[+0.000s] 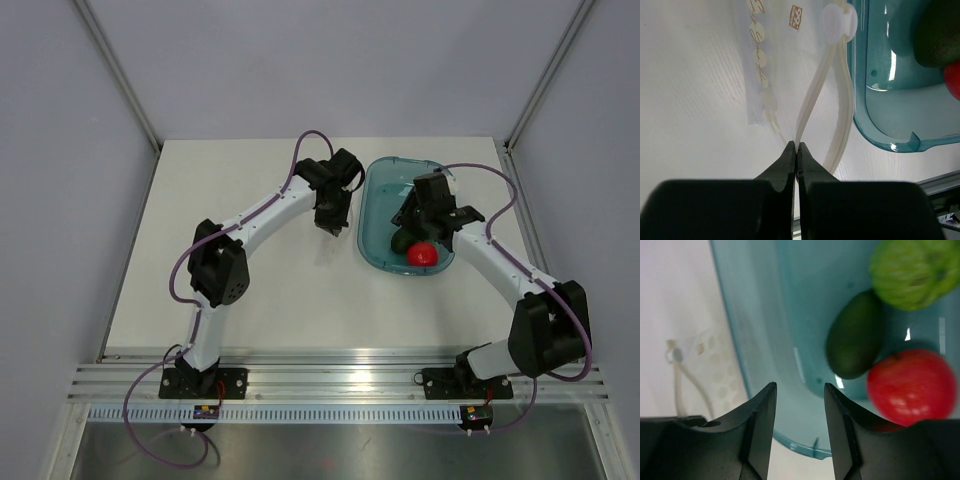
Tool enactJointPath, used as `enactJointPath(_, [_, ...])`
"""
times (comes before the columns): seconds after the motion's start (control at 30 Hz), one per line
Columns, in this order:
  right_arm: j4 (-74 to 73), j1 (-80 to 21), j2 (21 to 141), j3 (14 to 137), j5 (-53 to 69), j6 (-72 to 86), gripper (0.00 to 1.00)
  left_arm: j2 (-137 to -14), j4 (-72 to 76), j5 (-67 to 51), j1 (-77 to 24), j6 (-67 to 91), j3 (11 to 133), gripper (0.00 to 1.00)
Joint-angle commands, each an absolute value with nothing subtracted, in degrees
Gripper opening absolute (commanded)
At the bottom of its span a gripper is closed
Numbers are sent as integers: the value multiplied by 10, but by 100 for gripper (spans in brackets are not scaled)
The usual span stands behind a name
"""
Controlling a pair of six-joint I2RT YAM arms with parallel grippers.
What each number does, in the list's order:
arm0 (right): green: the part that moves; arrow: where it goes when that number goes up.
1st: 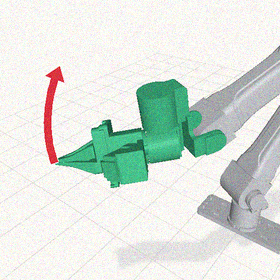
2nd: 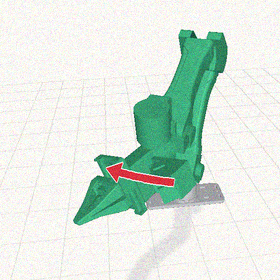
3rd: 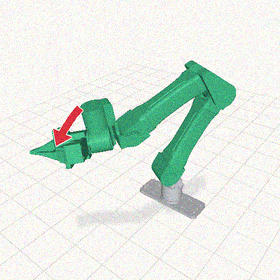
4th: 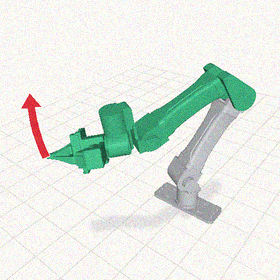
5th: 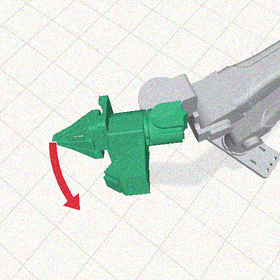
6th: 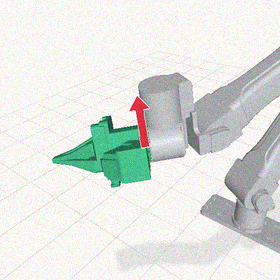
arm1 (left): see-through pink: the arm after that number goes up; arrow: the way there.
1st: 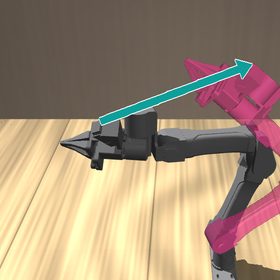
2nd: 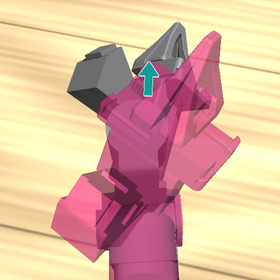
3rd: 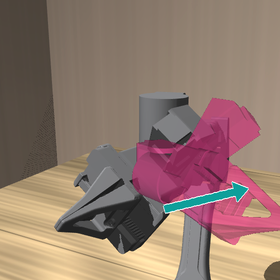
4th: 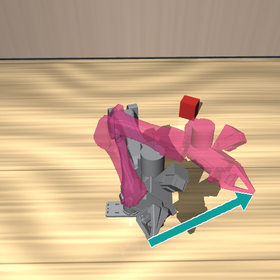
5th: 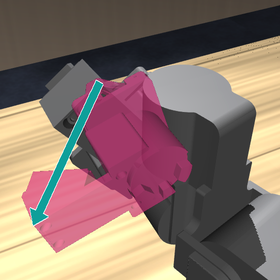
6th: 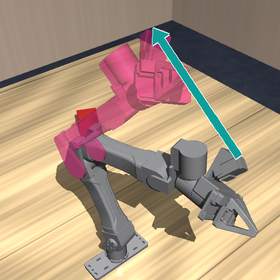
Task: Place the food in the zip-top bag and seal the zipper
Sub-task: Pick up the fake fruit from the bin.
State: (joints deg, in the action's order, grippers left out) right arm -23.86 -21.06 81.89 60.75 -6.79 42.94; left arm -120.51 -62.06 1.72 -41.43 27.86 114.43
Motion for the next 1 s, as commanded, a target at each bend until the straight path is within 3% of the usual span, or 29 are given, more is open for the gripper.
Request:
enactJointPath(0.0, [-303, -167, 792, 636, -117, 400, 51, -1191, -615, 18, -417, 272, 1164, 0])
enactJointPath(0.23, [-365, -133, 838, 664, -127, 359, 66, -1190, -613, 15, -417, 274, 1161, 0])
enactJointPath(0.5, [-361, -133, 898, 710, -135, 334, 71, -1187, -617, 19, -417, 272, 1161, 0])
enactJointPath(0.63, [-341, -133, 922, 730, -61, 307, 76, -1187, -617, 22, -417, 272, 1162, 0])
enactJointPath(0.97, [-398, -154, 1047, 807, -41, 275, 77, -1193, -621, 21, -417, 271, 1168, 0])
